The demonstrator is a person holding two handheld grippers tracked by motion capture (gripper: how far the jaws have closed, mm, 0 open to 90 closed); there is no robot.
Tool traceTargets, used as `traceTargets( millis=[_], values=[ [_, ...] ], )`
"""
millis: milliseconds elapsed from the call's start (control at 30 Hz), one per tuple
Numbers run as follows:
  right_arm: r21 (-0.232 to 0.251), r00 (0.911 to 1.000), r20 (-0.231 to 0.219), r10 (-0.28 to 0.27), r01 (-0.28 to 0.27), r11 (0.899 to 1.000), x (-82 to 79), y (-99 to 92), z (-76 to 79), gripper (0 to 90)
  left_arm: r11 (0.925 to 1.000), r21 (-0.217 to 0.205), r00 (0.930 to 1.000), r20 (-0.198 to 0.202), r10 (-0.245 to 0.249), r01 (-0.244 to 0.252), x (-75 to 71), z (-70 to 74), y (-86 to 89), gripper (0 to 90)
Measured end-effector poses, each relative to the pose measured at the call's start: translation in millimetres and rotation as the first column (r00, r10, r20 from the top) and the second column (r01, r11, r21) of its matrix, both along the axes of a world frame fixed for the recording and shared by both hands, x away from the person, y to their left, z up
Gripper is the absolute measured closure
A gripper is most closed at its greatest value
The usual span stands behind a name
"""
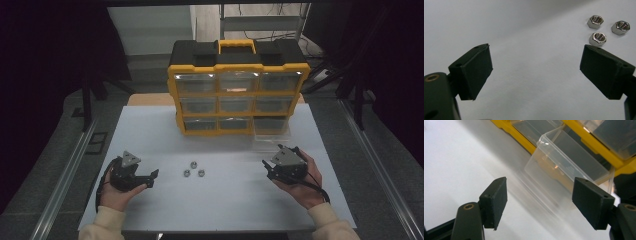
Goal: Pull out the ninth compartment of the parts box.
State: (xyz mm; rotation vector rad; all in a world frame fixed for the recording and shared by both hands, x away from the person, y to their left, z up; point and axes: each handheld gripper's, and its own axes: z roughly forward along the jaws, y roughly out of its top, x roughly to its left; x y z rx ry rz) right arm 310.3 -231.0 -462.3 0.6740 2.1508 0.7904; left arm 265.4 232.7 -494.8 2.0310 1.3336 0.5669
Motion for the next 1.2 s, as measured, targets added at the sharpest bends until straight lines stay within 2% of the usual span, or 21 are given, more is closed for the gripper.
traceTargets(
  millis=[167,633,800,1000,1100,1200],
  values=[
    [0.064,0.999,-0.043,-0.011,0.014,0.998,-0.4,-7.3,-0.1,29.1,1.0,0.003,1.0,-0.001,-0.003,0.003,0.0,0.3,0.1,11.4],
    [0.173,0.9891,-0.147,-0.008,0.034,0.984,-5.5,-17.2,-2.7,28.5,1.0,0.004,1.0,-0.002,-0.005,0.005,0.0,0.5,-0.2,11.5],
    [0.216,0.9794,-0.202,0.014,0.031,0.976,-6.1,-17.1,-5.5,27.5,1.0,0.002,1.0,0.002,-0.001,0.001,0.2,0.4,-0.1,11.5],
    [0.273,0.9621,-0.27,0.041,0.036,0.961,-5.4,-19.0,-7.5,26.9,0.9999,0.008,1.0,0.002,-0.009,0.009,1.1,1.2,-0.8,11.5],
    [0.299,0.9543,-0.295,0.047,0.046,0.953,-5.0,-21.2,-8.2,25.8,0.9999,0.006,0.9999,0.006,-0.01,0.01,0.9,1.3,-1.6,11.5],
    [0.307,0.951,-0.305,0.051,0.048,0.951,-4.3,-22.6,-8.8,25.0,0.9999,0.005,0.9999,0.008,-0.01,0.01,0.4,1.6,-1.4,11.5]
  ],
)
